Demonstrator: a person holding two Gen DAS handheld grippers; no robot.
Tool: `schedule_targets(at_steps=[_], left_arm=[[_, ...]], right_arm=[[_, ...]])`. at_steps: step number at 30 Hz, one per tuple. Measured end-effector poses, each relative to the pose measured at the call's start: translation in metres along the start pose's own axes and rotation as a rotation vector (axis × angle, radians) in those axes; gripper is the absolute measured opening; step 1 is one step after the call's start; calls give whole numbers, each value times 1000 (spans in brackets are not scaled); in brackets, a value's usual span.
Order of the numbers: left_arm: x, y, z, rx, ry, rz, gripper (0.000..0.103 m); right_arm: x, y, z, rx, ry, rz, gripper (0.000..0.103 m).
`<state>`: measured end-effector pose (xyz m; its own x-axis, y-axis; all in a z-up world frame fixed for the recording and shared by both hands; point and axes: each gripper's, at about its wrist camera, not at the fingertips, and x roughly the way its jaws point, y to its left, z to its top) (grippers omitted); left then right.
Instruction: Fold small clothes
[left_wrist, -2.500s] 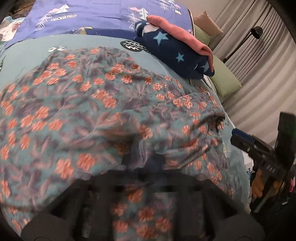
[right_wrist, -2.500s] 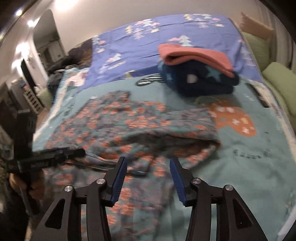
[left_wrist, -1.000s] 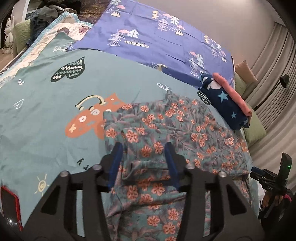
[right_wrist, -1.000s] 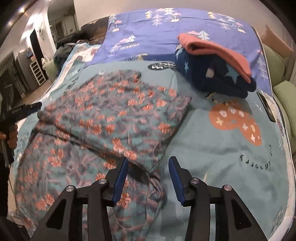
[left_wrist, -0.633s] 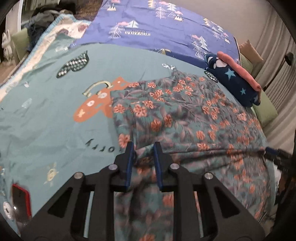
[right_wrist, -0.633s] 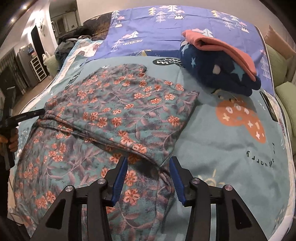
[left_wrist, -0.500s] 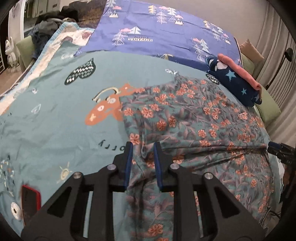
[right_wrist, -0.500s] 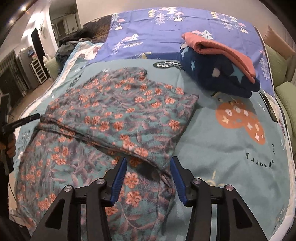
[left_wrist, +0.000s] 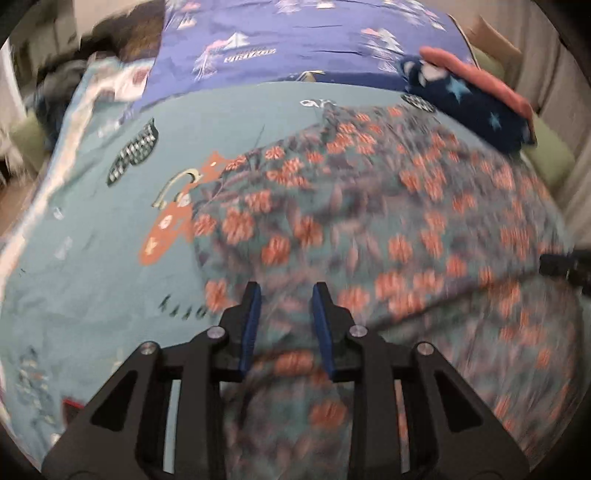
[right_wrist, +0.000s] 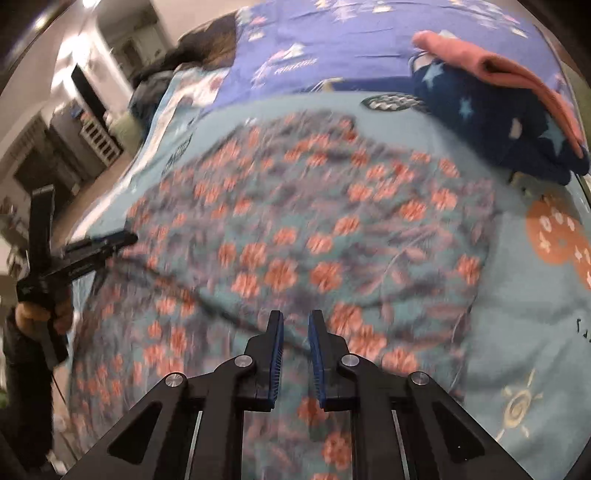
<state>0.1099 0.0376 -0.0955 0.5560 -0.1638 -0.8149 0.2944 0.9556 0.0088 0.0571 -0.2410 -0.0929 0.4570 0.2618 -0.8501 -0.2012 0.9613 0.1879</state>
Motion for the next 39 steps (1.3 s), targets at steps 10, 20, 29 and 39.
schedule_targets(at_steps=[10,20,29,39], left_arm=[[-29,43,7,-145,-70,-59,54],[40,44,42,-180,-21,-115,12],[15,48,35,-152,-115,-75,11],[31,70,33,-271,-89,-115,66]], right_arm=[[-40,-51,1,185,-100,-9,21],[-8,-136,37,444,-107,-6,46],[1,-135,48,416,-117,-6,50],[16,-134,57,397,-121,8,54]])
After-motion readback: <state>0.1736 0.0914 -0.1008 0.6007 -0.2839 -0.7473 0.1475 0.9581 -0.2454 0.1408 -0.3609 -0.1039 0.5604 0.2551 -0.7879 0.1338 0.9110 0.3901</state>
